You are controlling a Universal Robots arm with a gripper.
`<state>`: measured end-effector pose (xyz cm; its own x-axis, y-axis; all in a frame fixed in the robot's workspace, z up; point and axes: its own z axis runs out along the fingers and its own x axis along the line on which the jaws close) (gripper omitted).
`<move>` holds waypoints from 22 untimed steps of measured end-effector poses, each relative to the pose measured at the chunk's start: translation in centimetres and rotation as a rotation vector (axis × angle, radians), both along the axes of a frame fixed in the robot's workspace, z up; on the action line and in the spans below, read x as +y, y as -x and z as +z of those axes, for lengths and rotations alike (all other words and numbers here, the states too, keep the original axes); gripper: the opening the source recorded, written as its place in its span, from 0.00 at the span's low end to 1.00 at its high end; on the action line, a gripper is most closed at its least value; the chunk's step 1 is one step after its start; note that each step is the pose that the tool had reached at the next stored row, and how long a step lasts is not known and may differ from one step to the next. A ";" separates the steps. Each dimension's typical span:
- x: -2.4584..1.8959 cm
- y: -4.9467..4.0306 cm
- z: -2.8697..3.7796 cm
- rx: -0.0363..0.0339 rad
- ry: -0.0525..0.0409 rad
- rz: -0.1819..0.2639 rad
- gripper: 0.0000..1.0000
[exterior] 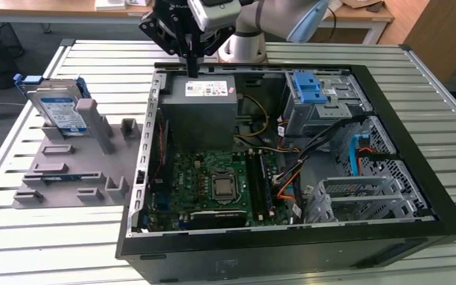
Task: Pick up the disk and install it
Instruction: 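Reach for the disk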
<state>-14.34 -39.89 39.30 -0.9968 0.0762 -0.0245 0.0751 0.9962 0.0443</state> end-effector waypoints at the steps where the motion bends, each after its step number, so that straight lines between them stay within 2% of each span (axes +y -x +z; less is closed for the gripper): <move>1: 0.00 0.05 -0.01 -0.0001 -0.0001 0.000 0.11; 22: 0.00 0.62 -0.03 0.0000 0.0000 0.000 0.11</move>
<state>-14.97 -39.89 39.27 -0.9968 0.0761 -0.0244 0.0749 0.9962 0.0443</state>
